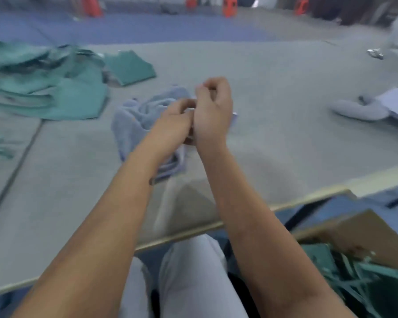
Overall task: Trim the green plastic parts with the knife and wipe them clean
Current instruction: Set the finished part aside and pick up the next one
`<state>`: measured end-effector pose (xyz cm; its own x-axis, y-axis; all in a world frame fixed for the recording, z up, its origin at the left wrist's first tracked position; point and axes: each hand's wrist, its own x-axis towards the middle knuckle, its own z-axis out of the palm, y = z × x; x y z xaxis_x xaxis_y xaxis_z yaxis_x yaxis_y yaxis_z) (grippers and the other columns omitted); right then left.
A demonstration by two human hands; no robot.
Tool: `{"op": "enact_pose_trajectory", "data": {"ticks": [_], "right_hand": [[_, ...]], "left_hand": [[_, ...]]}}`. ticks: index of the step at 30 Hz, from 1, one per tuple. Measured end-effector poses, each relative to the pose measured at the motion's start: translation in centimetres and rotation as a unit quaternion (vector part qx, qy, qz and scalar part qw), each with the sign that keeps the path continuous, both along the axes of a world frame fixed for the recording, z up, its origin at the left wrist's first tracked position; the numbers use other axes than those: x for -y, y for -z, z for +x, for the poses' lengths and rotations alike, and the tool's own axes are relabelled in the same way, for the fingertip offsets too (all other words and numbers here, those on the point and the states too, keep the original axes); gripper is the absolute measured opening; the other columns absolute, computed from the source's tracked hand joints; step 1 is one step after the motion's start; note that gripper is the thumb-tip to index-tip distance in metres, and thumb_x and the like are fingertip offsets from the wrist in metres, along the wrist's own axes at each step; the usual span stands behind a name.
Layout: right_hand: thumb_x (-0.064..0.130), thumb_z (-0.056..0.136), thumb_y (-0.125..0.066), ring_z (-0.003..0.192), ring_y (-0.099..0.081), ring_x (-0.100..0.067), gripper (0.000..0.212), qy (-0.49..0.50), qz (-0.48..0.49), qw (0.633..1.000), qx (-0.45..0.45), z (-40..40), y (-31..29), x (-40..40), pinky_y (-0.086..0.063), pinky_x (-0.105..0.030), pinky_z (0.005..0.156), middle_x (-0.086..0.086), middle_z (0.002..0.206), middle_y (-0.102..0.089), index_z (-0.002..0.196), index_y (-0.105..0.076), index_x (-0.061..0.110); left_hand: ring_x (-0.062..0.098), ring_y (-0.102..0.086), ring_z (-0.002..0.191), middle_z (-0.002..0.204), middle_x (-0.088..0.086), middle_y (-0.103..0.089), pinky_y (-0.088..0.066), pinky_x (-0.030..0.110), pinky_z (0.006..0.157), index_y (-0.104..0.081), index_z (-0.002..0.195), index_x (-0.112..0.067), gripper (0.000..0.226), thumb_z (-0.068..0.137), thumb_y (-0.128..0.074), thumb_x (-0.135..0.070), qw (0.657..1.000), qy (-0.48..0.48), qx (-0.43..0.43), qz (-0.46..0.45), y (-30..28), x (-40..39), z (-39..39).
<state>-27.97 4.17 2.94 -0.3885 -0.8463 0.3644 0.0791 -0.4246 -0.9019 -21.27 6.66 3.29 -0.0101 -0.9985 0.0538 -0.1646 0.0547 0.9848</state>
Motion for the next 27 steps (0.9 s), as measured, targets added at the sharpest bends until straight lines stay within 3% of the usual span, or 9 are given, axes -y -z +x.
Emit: {"op": "enact_pose_trajectory", "data": {"ticks": [5,8,12,14,16,19,22,25,27], "right_hand": [[0.011,0.088,-0.053,0.064,-0.051,-0.008,0.018,-0.118,0.031,0.969,-0.216,7.6,0.3,2.5,-0.044,-0.034,0.071,0.009,0.06,-0.048,0.075,-0.047,0.023],[0.024,0.089,-0.051,0.084,-0.059,-0.025,0.007,-0.127,0.06,0.92,-0.365,8.6,1.4,3.4,-0.043,-0.036,0.075,0.002,0.075,-0.061,0.086,-0.054,0.019],[0.057,0.079,-0.063,0.1,-0.061,-0.024,0.053,-0.169,0.069,0.822,-0.539,7.3,3.1,3.4,-0.038,-0.029,0.072,-0.005,0.101,-0.069,0.114,-0.056,0.018],[0.057,0.077,-0.068,0.099,-0.061,-0.024,0.068,-0.173,0.043,0.747,-0.641,6.8,3.7,3.3,-0.041,-0.031,0.069,-0.006,0.104,-0.068,0.126,-0.051,0.014],[0.047,0.083,-0.067,0.1,-0.061,-0.027,0.063,-0.156,0.035,0.715,-0.681,6.9,4.0,3.2,-0.041,-0.032,0.068,-0.007,0.106,-0.067,0.133,-0.046,0.014],[0.03,0.09,-0.059,0.088,-0.059,-0.025,0.027,-0.138,0.036,0.748,-0.649,7.3,3.8,3.6,-0.042,-0.033,0.069,-0.006,0.091,-0.063,0.113,-0.055,0.014],[0.014,0.089,-0.057,0.063,-0.061,-0.021,0.005,-0.208,0.136,0.857,-0.451,6.6,2.7,4.9,-0.049,-0.033,0.054,-0.006,0.07,-0.062,0.094,-0.057,0.014],[0.004,0.094,-0.046,0.036,-0.048,-0.019,0.015,-0.195,0.188,0.944,-0.188,4.5,-0.1,6.7,-0.04,-0.026,0.037,-0.006,0.046,-0.051,0.084,-0.045,0.016],[0.004,0.093,-0.044,0.042,-0.05,-0.021,0.017,-0.124,0.127,0.975,-0.131,2.6,-2.4,8.0,-0.045,-0.034,0.044,-0.007,0.053,-0.051,0.081,-0.042,0.016]], "left_hand": [[0.006,-0.053,0.039,0.049,-0.007,-0.06,-0.041,0.017,0.04,-0.059,0.088,-0.018,0.029,0.091,-0.038,0.002,0.99,-0.141,0.017,-0.019,1.5,0.9,8.7],[0.007,-0.054,0.04,0.065,0.007,-0.062,-0.039,0.015,0.038,-0.057,0.097,-0.009,0.029,0.091,-0.033,0.006,0.972,-0.226,-0.056,0.006,3.8,1.6,11.8],[0.012,-0.051,0.039,0.06,0.005,-0.063,-0.035,0.015,0.035,-0.058,0.087,-0.013,0.025,0.093,-0.038,0.001,0.952,-0.27,-0.139,0.024,5.7,2.5,13.4],[0.01,-0.053,0.04,0.065,0.006,-0.067,-0.038,0.015,0.037,-0.059,0.084,-0.013,0.024,0.092,-0.041,0.001,0.956,-0.263,-0.126,0.017,6.1,3.0,13.5],[0.01,-0.055,0.043,0.064,0.004,-0.067,-0.041,0.017,0.039,-0.059,0.084,-0.012,0.025,0.091,-0.039,0.002,0.955,-0.26,-0.144,0.003,6.2,3.2,13.5],[0.011,-0.057,0.046,0.061,0.0,-0.064,-0.045,0.019,0.043,-0.059,0.083,-0.013,0.028,0.09,-0.037,0.004,0.933,-0.3,-0.194,-0.044,5.9,3.3,13.8],[0.014,-0.06,0.051,0.067,0.006,-0.061,-0.049,0.021,0.049,-0.057,0.081,-0.012,0.028,0.089,-0.037,0.006,0.913,-0.34,-0.215,-0.067,5.8,3.4,14.4],[0.018,-0.062,0.06,0.07,0.007,-0.061,-0.052,0.022,0.055,-0.058,0.081,-0.011,0.028,0.089,-0.036,0.005,0.917,-0.337,-0.206,-0.052,6.1,3.5,14.5],[0.02,-0.065,0.064,0.07,0.007,-0.064,-0.055,0.024,0.059,-0.059,0.081,-0.011,0.028,0.089,-0.037,0.004,0.93,-0.318,-0.178,-0.049,6.1,3.4,14.3]]}}
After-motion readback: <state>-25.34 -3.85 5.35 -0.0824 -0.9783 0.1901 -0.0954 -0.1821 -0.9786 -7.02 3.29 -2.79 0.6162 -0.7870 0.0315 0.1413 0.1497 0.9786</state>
